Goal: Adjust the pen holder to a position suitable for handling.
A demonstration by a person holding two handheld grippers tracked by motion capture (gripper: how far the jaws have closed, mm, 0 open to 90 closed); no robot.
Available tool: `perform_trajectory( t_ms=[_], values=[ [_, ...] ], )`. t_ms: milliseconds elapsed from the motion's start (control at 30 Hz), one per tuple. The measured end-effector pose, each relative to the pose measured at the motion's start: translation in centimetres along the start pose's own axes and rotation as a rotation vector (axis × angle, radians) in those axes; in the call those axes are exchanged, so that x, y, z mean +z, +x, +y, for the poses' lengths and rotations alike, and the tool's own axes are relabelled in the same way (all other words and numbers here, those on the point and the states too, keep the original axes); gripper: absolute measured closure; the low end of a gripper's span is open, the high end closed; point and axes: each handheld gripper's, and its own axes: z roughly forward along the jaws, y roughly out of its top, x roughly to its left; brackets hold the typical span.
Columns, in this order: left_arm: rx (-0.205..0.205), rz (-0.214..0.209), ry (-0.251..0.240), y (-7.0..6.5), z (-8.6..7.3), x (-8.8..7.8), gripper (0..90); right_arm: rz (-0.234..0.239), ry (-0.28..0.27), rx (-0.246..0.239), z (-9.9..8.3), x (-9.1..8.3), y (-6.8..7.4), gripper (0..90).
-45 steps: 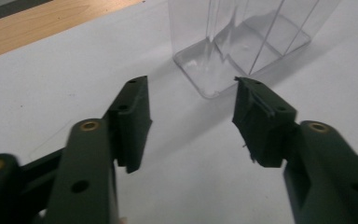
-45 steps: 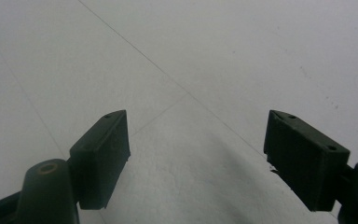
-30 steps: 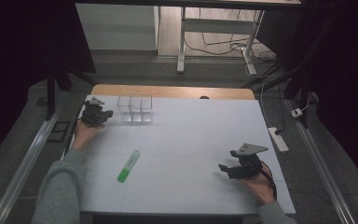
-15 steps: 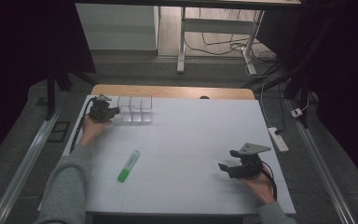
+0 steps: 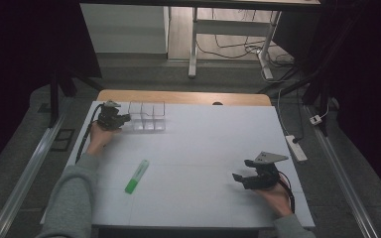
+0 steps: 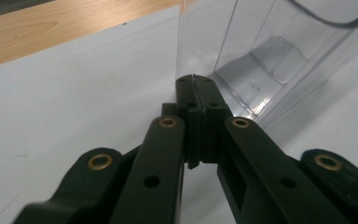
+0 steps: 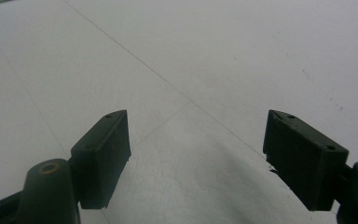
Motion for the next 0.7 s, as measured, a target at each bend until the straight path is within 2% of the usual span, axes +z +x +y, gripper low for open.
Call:
perform_trajectory(
  t_ms=[300,533,633,700],
  values=[
    [0.034,-0.023,0.011,-1.6,0.8,0.6,88.6,0.000,0.000,0.000,0.0,0.0,0.0,22.5],
    [0.029,-0.010,0.000,-1.9,1.0,1.2,88.6,0.001,0.003,0.005,0.0,0.0,0.0,22.4],
    [0.009,-0.022,-0.006,-1.9,1.1,1.5,88.6,0.000,0.004,0.000,0.0,0.0,0.0,22.4],
    [0.011,-0.026,0.001,-2.1,1.1,1.7,88.6,-0.002,0.003,0.000,0.0,-0.1,0.1,22.5]
  ],
)
